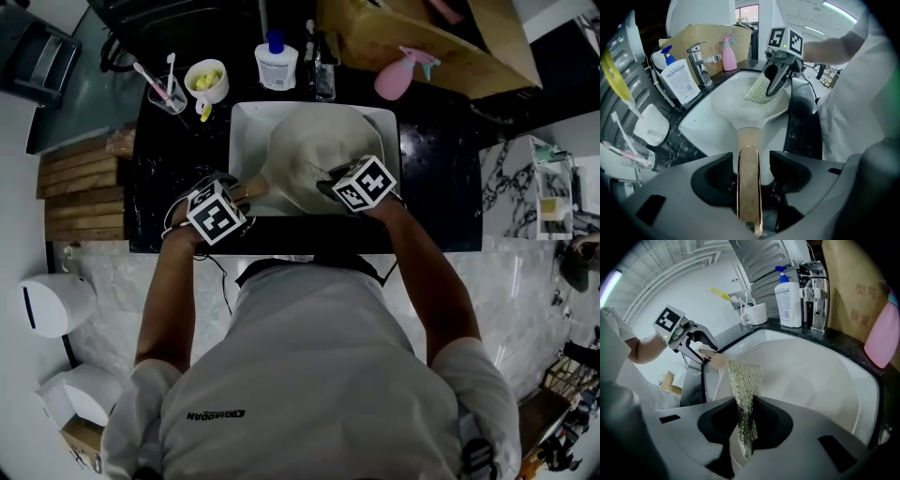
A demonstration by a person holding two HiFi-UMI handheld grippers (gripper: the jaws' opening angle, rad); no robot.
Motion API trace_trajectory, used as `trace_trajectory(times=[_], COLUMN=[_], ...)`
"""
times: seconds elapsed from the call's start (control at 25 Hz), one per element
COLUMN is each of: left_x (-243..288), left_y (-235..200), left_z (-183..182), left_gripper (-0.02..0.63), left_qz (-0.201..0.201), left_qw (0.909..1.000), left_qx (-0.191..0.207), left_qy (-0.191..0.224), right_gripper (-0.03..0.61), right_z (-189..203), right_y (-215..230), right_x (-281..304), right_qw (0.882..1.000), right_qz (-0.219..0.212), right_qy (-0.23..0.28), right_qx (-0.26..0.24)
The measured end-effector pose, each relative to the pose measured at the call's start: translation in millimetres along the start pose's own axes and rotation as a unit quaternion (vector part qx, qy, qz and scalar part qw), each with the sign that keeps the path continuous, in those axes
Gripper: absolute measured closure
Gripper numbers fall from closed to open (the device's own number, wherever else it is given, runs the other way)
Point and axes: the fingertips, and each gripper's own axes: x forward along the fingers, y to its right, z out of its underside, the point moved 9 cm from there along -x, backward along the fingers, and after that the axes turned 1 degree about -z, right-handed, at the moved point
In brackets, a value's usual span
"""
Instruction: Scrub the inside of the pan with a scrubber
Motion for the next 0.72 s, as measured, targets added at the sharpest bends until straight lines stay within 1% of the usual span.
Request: trace_trajectory(times=[0.16, 0.28, 0.4, 0.56, 0.64, 0.72], left_x=[-18, -33, -52, -67, -71, -78], left_y=[6, 11, 15, 19, 21, 25], left_z=[3, 3, -1, -10, -16, -26], left_gripper=[0.373, 0.373, 0.373, 0.380, 0.449, 0.505], left_qz=[-0.014, -0.032, -0.051, -0.054, -0.055, -0.056], left_qw=[0.9997, 0.9988, 0.9959, 0.9884, 0.9838, 0.9777], left_qx=[0.017, 0.027, 0.017, -0.015, -0.023, -0.030], left_qy=[0.007, 0.025, 0.073, 0.141, 0.169, 0.200], right_gripper=[0.491, 0.491, 0.491, 0.491, 0.491, 0.491], right_z=[-3, -2, -2, 2, 5, 9], right_y=[-12, -23, -38, -60, -70, -78], right_x=[-17, -32, -49, -72, -81, -90], right_qw=[0.999, 0.997, 0.992, 0.977, 0.969, 0.960], right_qz=[0.012, 0.036, 0.063, 0.095, 0.111, 0.124], right_qy=[0.036, 0.066, 0.110, 0.180, 0.211, 0.240], right_qx=[-0.001, 0.008, 0.026, 0.057, 0.066, 0.071])
